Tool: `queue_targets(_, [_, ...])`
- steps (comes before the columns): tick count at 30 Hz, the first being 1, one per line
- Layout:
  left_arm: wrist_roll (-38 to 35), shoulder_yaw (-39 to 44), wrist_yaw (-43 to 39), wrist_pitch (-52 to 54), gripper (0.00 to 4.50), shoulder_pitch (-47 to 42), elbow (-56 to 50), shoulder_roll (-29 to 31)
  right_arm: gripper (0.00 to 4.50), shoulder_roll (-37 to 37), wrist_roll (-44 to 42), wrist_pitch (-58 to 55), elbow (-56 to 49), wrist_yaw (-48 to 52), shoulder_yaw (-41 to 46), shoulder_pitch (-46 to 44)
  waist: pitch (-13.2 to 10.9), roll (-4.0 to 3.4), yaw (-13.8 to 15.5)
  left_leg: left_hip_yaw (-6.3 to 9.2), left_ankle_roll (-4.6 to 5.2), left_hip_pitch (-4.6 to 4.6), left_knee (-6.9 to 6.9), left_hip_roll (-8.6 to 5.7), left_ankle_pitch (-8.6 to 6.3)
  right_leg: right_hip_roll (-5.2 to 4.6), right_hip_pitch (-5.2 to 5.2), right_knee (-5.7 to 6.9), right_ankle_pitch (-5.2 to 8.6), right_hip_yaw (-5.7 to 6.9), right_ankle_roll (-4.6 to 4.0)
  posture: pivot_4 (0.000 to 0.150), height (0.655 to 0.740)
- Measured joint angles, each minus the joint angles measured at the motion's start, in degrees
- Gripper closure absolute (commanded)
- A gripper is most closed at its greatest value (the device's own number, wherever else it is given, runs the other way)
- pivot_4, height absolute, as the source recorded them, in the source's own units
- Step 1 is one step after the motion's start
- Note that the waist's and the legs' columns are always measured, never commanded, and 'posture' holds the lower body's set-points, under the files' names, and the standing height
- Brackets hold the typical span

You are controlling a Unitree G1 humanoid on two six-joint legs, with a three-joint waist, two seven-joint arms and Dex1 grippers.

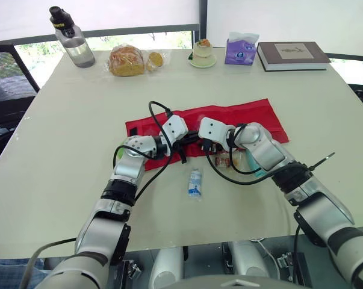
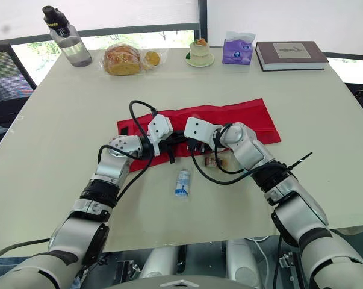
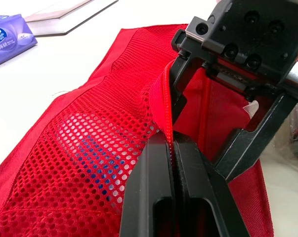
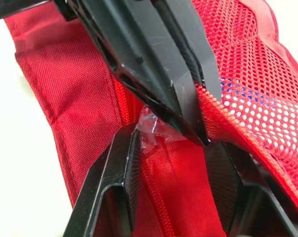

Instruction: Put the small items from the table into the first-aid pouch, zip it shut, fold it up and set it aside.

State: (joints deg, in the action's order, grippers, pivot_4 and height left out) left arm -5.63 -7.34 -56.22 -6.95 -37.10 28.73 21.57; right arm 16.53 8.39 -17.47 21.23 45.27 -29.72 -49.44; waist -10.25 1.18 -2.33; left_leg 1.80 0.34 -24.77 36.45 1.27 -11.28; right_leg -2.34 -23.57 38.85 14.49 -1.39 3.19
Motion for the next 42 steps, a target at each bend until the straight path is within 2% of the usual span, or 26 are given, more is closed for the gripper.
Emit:
queue_targets(9, [-0.30,0.17,-0.16,0.29,4.50,-0.08,0.04,0.40,2.56,1.30,-2.00,-9.02,-6.75,1.42,4.47,4.00,0.00,0.00,0.15,0.00,-0.01,-0.02,0.02,0.00,0.01,0.00,0.01,0.00,0.00,0.00,0.00,0.150,0.7332])
queue_targets(20, [-5.57,3.20,-3.36,6.42,4.50,-2.82,2.75,0.44,2.56,4.20,-4.34,-19.93,-21.00,0.63,8.28,10.44,0.00,0.00,0.09,0.02,-0.01,-0.04,0.05,0.00,0.01,0.00,0.01,0.01,0.00,0.03,0.00,0.150,0.7332])
queue_targets(27, [-7.70,4.85,-5.86,9.69,4.50,-3.79,5.08,0.43,2.56,4.48,-5.46,-23.62,-25.97,-1.02,9.62,12.08,0.00,0.01,0.04,0.03,-0.01,-0.03,0.06,0.00,0.01,0.00,0.01,0.02,0.00,0.03,0.01,0.150,0.7332])
queue_targets(33, [-7.82,5.08,-7.30,9.11,4.50,-6.22,8.89,0.75,2.56,2.61,-14.58,-24.77,-33.87,-1.34,19.31,17.11,0.00,0.02,0.27,0.04,-0.01,-0.06,0.07,-0.01,0.01,0.00,0.03,-0.01,0.00,0.04,0.01,0.150,0.7332])
queue_targets(35, [-7.40,5.07,-7.52,8.29,4.50,-6.55,10.16,1.17,2.56,4.16,-17.94,-24.60,-36.84,-0.56,23.36,20.17,0.00,0.02,0.43,0.02,-0.01,-0.05,0.08,-0.02,0.00,-0.02,0.04,-0.02,0.00,0.03,0.01,0.150,0.7332])
queue_targets(41, [-6.56,5.04,-8.86,5.84,4.50,-6.71,12.05,2.52,2.56,10.63,-26.69,-14.45,-41.83,5.25,34.50,32.15,-0.01,0.03,0.35,0.02,-0.01,-0.02,0.07,-0.01,0.01,0.00,0.06,0.00,0.01,0.02,0.01,0.150,0.7332])
queue_targets(42, [-6.21,5.02,-8.99,5.46,4.50,-6.71,12.45,2.71,2.11,12.09,-28.36,-14.00,-42.49,6.87,36.20,33.98,-0.02,0.03,0.24,0.00,-0.01,-0.02,0.08,-0.01,0.01,0.00,0.06,0.00,0.01,0.00,0.01,0.150,0.7332])
